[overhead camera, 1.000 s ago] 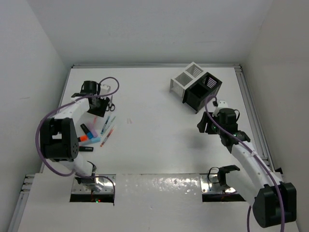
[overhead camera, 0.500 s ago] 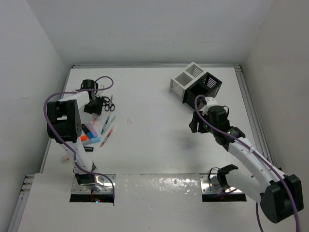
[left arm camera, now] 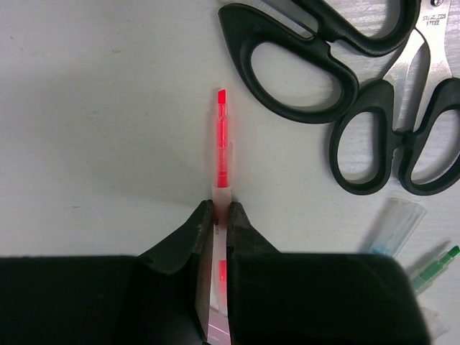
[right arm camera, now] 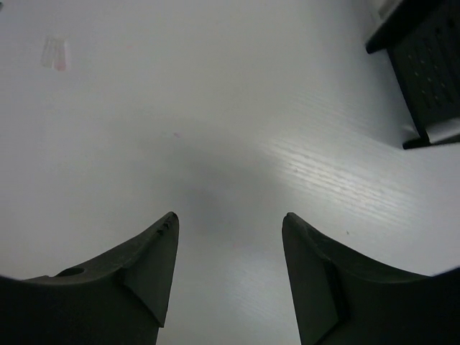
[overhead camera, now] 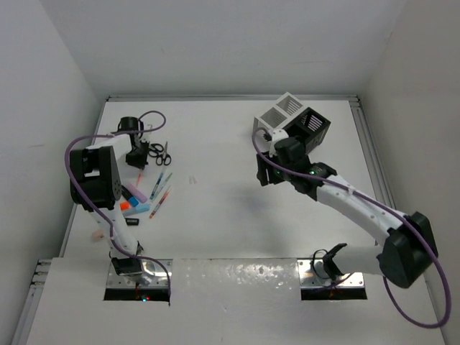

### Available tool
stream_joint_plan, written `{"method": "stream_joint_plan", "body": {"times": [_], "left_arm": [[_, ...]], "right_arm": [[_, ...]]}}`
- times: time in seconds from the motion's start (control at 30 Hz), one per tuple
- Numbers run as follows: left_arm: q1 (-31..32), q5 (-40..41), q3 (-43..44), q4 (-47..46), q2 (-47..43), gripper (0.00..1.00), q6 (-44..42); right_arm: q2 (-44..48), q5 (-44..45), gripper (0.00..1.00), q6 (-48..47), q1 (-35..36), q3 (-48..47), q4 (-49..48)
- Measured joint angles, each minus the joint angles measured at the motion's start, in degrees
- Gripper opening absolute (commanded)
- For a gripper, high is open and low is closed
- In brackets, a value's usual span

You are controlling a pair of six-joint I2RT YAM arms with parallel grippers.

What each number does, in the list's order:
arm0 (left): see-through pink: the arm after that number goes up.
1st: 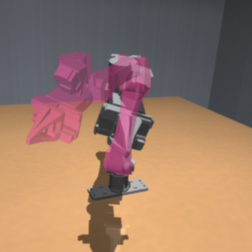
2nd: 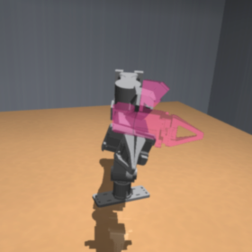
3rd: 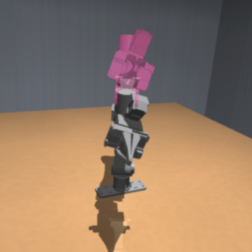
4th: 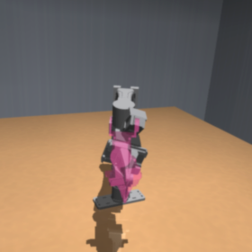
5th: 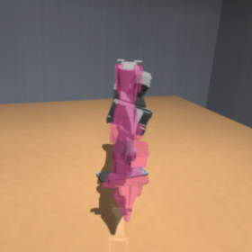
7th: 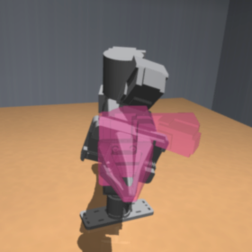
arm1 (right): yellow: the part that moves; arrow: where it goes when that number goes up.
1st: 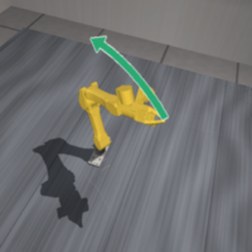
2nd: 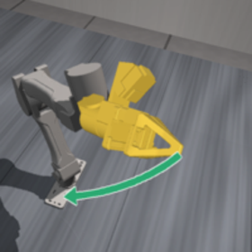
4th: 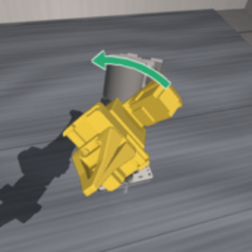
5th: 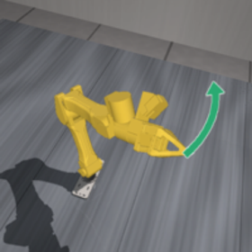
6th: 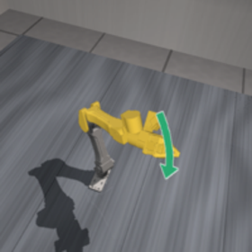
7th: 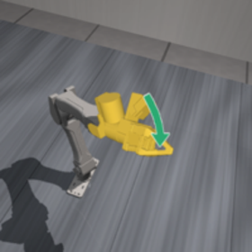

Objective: Sort the stationery into containers
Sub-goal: Pick up the pen from the center of the board.

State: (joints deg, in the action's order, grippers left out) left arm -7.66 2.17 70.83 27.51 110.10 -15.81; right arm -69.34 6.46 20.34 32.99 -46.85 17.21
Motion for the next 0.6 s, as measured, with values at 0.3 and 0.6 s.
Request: {"method": "stream_joint_plan", "body": {"times": [0.3,0.6], "left_arm": [[-1.27,-1.36,4.28,5.18,-4.59,0.0,3.69],[-2.51,-1.36,8.74,3.72,-25.57,0.0,5.81]], "right_arm": [[-30.38,-4.11,0.47,2.1,7.34,-29.18,3.98],[-62.01,-7.69,0.34,3.32,12.68,-60.63,12.13]]}}
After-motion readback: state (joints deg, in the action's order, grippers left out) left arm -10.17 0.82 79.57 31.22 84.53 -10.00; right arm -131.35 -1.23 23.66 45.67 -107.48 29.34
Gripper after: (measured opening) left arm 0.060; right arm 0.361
